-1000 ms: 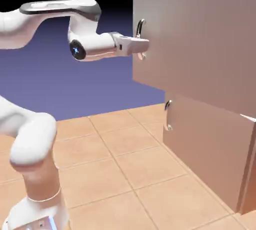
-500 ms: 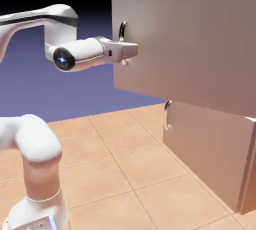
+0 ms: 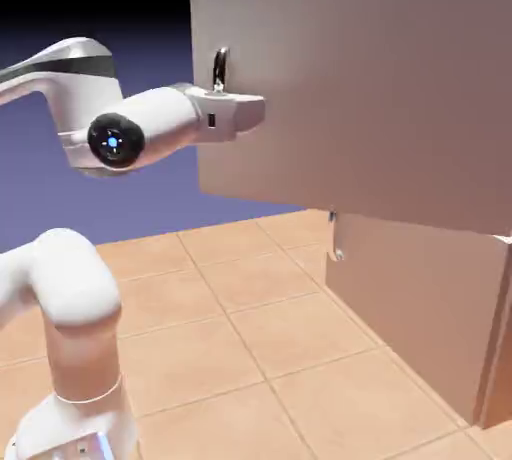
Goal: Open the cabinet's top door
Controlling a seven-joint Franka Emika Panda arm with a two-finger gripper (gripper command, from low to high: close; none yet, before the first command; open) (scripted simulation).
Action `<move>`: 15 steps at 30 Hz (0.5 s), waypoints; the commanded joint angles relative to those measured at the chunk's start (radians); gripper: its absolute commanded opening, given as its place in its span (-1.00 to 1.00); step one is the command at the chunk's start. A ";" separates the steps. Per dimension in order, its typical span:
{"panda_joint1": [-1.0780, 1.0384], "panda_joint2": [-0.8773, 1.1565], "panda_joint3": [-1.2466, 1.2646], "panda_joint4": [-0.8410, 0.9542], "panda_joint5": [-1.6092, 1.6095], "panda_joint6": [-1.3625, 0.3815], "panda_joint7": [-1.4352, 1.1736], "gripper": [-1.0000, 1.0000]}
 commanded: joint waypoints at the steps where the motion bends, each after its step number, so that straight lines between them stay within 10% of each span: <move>1: -0.012 -0.010 -0.036 0.004 -0.035 -0.037 0.007 -1.00; 15: 0.001 0.030 -0.543 0.259 -0.459 -0.564 0.030 -1.00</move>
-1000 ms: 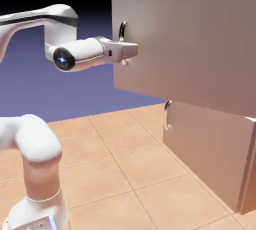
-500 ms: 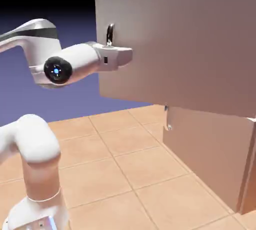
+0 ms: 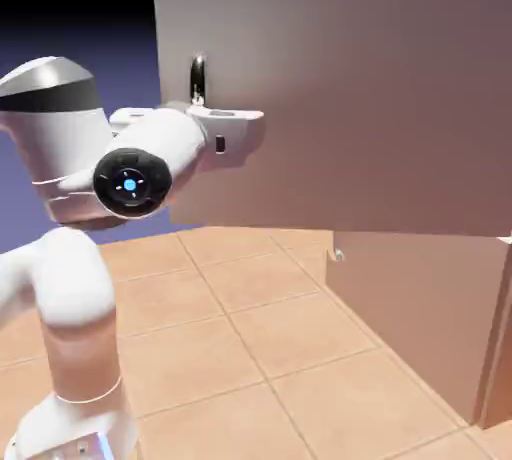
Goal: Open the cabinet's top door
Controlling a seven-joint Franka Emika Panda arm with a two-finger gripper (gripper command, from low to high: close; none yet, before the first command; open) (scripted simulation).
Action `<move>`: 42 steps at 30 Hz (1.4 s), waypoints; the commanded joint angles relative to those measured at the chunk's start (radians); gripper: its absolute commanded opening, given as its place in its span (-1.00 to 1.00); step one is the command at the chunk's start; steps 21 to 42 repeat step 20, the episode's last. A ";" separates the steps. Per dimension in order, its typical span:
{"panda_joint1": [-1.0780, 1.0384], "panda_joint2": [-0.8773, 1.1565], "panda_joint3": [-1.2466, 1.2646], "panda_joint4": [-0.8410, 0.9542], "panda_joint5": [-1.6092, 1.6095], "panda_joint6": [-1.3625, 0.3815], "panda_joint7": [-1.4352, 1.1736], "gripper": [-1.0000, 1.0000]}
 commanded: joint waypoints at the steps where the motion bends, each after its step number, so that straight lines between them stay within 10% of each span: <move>1: 0.021 0.010 -0.033 0.036 -0.026 -0.040 0.001 -1.00; 20: 0.522 0.092 -0.354 0.718 -0.231 -0.611 0.078 -1.00; 42: 0.522 0.092 -0.354 0.718 -0.231 -0.611 0.078 -1.00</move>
